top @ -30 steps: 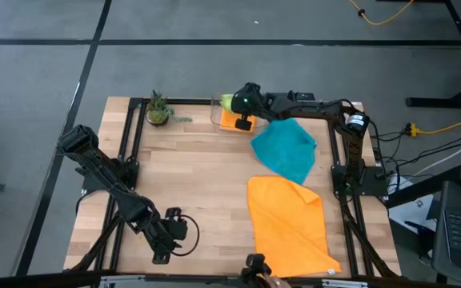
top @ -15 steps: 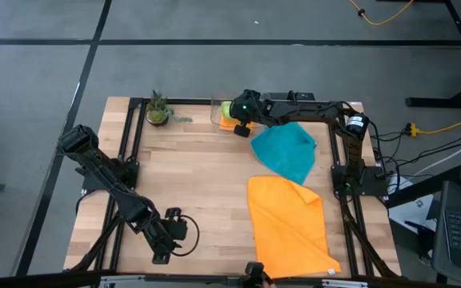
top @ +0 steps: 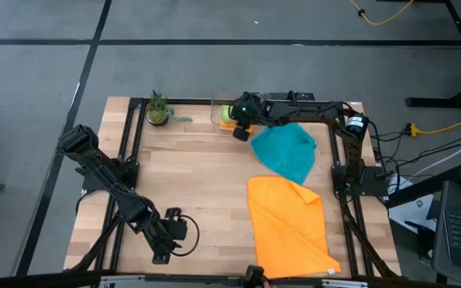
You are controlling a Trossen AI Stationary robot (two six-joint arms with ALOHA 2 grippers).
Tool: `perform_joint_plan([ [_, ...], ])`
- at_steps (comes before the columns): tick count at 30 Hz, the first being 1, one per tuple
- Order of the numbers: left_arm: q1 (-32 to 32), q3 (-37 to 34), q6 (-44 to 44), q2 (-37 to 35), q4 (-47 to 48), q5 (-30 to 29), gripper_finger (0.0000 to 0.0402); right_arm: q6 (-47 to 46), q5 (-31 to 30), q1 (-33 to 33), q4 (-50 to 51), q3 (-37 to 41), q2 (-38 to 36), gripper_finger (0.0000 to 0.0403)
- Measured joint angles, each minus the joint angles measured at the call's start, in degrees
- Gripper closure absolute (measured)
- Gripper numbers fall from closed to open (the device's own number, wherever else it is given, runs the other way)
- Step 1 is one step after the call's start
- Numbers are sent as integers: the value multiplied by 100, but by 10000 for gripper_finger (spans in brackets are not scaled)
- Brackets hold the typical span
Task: Fold microfiber towels
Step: Put the folded green microfiber cloth into the transparent bin, then fold the orange microfiber cloth
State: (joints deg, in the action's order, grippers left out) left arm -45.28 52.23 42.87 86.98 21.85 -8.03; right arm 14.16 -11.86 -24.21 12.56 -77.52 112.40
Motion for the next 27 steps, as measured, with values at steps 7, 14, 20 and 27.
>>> perform_joint_plan([
  [7,0,0,0,0,-2,0,293,-192,-1,169,90,-51,0,190],
  [14,0,0,-4,0,-2,0,293,-175,-37,338,1023,-818,0,147],
  [20,0,0,-4,0,-1,-2,293,-399,-853,347,1995,-1731,0,145],
  [27,0,0,-4,0,0,-99,293,-2214,-446,632,5181,-3387,-4,152],
])
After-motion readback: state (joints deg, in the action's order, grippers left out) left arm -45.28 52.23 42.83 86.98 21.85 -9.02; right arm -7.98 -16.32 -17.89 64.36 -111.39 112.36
